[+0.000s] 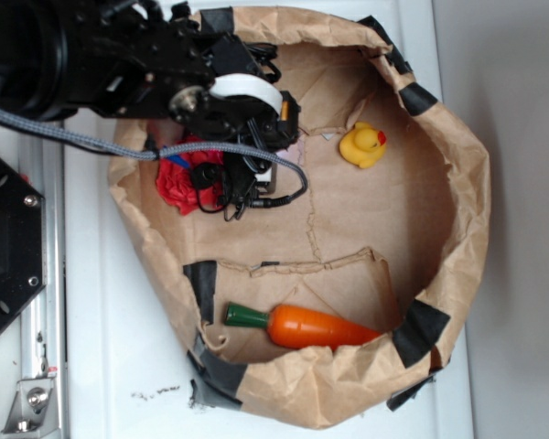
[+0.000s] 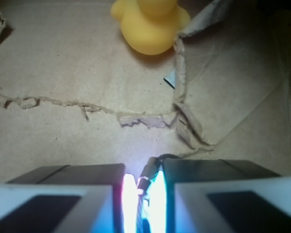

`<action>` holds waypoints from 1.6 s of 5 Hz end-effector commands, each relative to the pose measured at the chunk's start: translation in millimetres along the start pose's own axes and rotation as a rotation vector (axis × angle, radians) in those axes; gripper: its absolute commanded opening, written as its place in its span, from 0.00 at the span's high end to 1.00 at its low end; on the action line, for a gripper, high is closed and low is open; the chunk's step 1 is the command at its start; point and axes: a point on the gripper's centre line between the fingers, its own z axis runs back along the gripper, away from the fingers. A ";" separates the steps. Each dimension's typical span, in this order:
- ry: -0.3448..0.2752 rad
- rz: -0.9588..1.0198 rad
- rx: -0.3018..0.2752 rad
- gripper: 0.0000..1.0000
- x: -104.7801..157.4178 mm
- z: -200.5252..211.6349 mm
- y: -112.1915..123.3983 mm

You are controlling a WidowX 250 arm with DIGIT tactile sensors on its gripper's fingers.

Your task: Grab the silver keys.

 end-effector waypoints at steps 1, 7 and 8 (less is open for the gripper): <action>-0.016 0.088 -0.060 1.00 20.5 39.8 6.7; -0.051 0.157 -0.140 1.00 67.1 112.1 -42.3; -0.059 0.195 -0.145 1.00 72.3 114.8 -37.7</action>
